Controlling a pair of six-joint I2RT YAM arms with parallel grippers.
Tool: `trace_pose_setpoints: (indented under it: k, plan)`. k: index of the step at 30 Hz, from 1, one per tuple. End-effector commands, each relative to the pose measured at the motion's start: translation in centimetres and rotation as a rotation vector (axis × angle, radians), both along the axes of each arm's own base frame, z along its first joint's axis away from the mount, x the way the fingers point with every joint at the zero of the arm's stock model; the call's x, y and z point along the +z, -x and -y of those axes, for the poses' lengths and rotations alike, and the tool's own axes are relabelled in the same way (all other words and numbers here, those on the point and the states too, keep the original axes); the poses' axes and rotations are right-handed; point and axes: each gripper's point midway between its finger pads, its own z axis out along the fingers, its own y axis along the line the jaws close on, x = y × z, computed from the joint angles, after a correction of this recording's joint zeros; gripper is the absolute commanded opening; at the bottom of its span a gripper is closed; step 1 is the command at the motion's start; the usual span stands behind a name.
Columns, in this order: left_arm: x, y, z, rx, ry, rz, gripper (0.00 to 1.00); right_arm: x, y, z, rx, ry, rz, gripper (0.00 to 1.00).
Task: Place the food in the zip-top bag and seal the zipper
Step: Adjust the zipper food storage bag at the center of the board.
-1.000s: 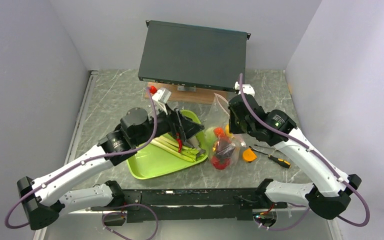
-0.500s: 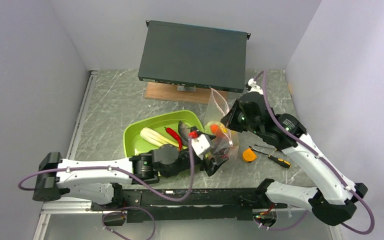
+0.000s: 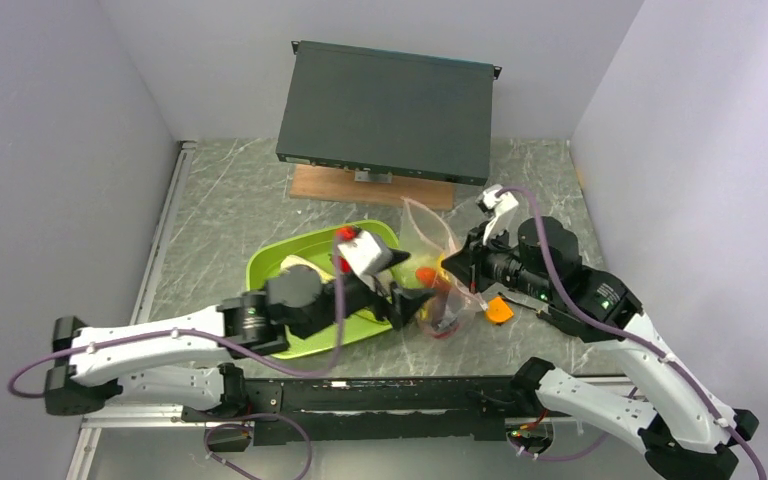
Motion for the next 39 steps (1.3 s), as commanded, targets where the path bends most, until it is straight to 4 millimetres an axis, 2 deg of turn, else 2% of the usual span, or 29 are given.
trace_pose_setpoints:
  k: [1,3,6,9,12,14,16,19,22,24,25,27,31,34,39]
  plan:
    - [4.0,0.0,-4.2,-0.002,0.167,-0.120,0.83,5.1,0.7,-1.6,0.181,-0.049,0.259,0.00]
    - [4.3,-1.0,-6.5,0.079,0.185,-0.169,0.87,6.2,0.2,-1.1,0.148,-0.026,0.267,0.00]
    - [2.8,-2.6,-8.7,0.193,0.147,-0.260,0.88,6.9,-0.9,0.1,0.066,0.032,0.246,0.00]
    - [0.8,-3.4,-9.7,0.233,0.119,-0.326,0.88,6.1,-1.5,0.5,0.035,0.084,0.201,0.00]
    - [0.6,-3.0,-9.2,0.167,0.146,-0.332,0.94,4.3,-1.2,-0.5,0.092,0.113,0.155,0.00]
    - [1.5,-2.2,-8.5,0.084,0.149,-0.268,0.99,3.5,-0.6,-1.5,0.163,0.109,0.126,0.00]
    - [2.2,-1.8,-7.8,0.025,0.096,-0.188,1.00,3.3,0.0,-2.4,0.211,0.088,0.110,0.00]
    - [3.0,-3.0,-7.2,0.028,-0.004,-0.129,1.00,3.0,0.3,-2.9,0.239,0.075,0.086,0.00]
    - [3.8,-4.7,-6.7,0.077,-0.024,-0.160,1.00,2.4,0.2,-2.6,0.220,0.088,0.064,0.00]
    - [4.2,-6.0,-6.6,0.146,0.022,-0.309,0.99,2.0,0.1,-2.2,0.189,0.095,0.051,0.00]
    - [3.4,-6.7,-6.4,0.189,0.064,-0.459,0.99,1.8,0.0,-2.0,0.176,0.095,0.050,0.00]
    - [2.7,-6.4,-5.1,0.177,0.143,-0.674,1.00,1.5,0.0,-1.9,0.166,0.092,0.041,0.00]
    - [1.8,-6.3,-2.8,0.133,0.298,-0.968,1.00,0.8,0.0,-2.1,0.165,0.092,0.021,0.00]
    - [0.8,-7.2,-1.6,0.155,0.355,-1.147,1.00,0.1,0.1,-2.4,0.193,0.112,0.010,0.00]
    - [0.5,-8.3,0.7,0.153,0.325,-1.269,1.00,-1.2,-0.1,-2.5,0.201,0.148,-0.015,0.00]
